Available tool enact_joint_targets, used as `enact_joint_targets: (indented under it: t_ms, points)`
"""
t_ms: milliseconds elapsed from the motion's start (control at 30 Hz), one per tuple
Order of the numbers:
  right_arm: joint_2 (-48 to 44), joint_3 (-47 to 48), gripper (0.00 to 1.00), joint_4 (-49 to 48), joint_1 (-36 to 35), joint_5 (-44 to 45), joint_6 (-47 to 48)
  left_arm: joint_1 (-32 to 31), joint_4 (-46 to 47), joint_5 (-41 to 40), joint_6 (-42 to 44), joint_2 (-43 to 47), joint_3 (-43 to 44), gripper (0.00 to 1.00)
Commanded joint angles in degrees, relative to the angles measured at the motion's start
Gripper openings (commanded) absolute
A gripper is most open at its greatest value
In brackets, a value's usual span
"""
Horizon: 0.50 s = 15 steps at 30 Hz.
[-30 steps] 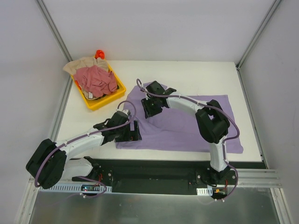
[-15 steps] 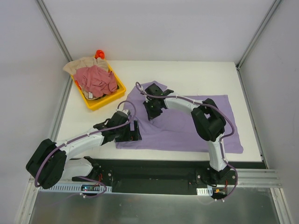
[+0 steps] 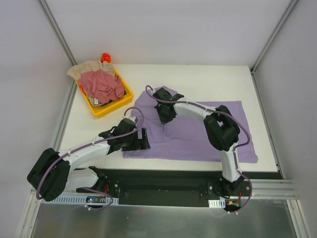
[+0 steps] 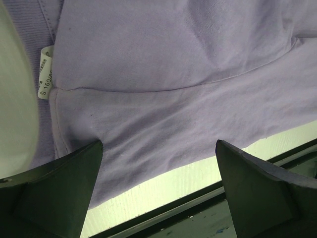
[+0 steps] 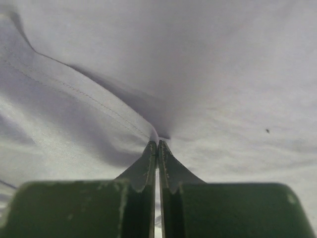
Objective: Fold and stack the t-shirts
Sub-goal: Fold the flattened tshirt in 1/3 of the way
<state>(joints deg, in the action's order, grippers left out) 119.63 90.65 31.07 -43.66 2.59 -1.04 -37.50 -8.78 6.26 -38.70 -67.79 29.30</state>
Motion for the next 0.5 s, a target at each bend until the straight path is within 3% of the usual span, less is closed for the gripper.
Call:
enact_joint_targets:
  t_ms: [0,467]
  points:
    - [-4.32,1.46,0.0,3.65,-0.02,7.69,-2.57,-0.21,-5.99,-0.2,-1.12,-1.82,-3.55,0.99]
    - [-3.88,2.51,0.02,5.06,1.56,12.88,-1.87,-0.21,-6.52,1.12,-0.77,-0.41,-3.99,0.99]
